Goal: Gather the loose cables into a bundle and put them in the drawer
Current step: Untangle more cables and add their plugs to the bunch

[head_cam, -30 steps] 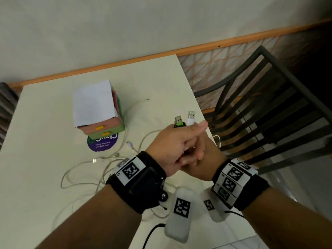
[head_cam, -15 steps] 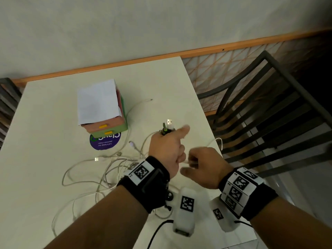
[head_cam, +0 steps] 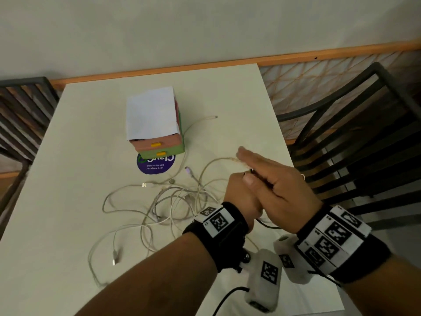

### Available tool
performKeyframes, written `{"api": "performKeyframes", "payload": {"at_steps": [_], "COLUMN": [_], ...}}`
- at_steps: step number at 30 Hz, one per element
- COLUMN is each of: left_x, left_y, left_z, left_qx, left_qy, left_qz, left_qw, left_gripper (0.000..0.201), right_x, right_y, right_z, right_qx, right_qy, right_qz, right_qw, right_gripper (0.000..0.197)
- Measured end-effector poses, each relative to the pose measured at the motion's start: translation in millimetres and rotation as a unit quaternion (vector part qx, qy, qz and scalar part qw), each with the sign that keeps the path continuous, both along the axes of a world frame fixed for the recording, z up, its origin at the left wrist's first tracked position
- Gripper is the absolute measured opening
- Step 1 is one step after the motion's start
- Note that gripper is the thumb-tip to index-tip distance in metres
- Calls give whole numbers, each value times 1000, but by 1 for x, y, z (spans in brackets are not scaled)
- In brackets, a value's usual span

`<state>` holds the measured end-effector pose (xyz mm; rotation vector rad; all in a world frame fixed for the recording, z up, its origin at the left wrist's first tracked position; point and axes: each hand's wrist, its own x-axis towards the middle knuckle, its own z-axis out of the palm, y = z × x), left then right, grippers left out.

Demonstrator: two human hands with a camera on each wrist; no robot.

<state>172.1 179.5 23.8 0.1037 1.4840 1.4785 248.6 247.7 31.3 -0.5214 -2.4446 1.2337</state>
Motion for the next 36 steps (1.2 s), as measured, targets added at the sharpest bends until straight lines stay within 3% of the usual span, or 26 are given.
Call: {"api": "performKeyframes", "payload": {"at_steps": [3,5,7,9,14,17,20,22,24,27,30,33,36], "left_x": [-9,-16,-24,-27,-47,-80,-111,-126,-136,-148,-155,-159,-167], "left_y": [-3,-6,-10,-13,-34,-57,-92,-112,-127,-144,-156,-161,-165], "left_z": [14,21,22,18,20,18,10,2,-5,-13,-17,-22,-26], "left_qx": [19,44,47,44,6,-16,-34,-45,-49,-48,-39,-53,-51], "left_qy": [4,-44,-50,-59,-26,-30,-13,-14,-22,-20,-17,-10,-16], "left_qz": [16,57,61,43,51,143,231,287,324,337,312,284,279], "left_qw": [1000,996,996,996,998,989,972,957,944,940,949,957,959], "left_gripper": [29,34,49,56,50,45,42,40,35,37,49,58,57], "right_x": [4,9,11,11,-5,-23,-58,-92,-132,-183,-208,-215,-227], "right_y": [-4,-4,-5,-3,-4,-10,-32,-49,-68,-92,-106,-108,-109], "right_z": [-6,-18,-28,-40,-53,-52,-43,-39,-35,-44,-73,-90,-96], "right_qx": [-250,-340,-238,-115,-44,-78,-180,-146,-51,41,113,144,187], "right_qy": [10,-37,-142,-222,-363,-359,-227,-139,-115,-204,-347,-373,-394], "right_qz": [-1,24,60,49,-38,5,1,-46,-72,-24,12,-2,38], "right_qw": [968,939,959,967,930,930,957,978,989,978,931,916,899], "right_gripper": [70,66,35,36,37,34,11,16,9,18,22,13,18]}}
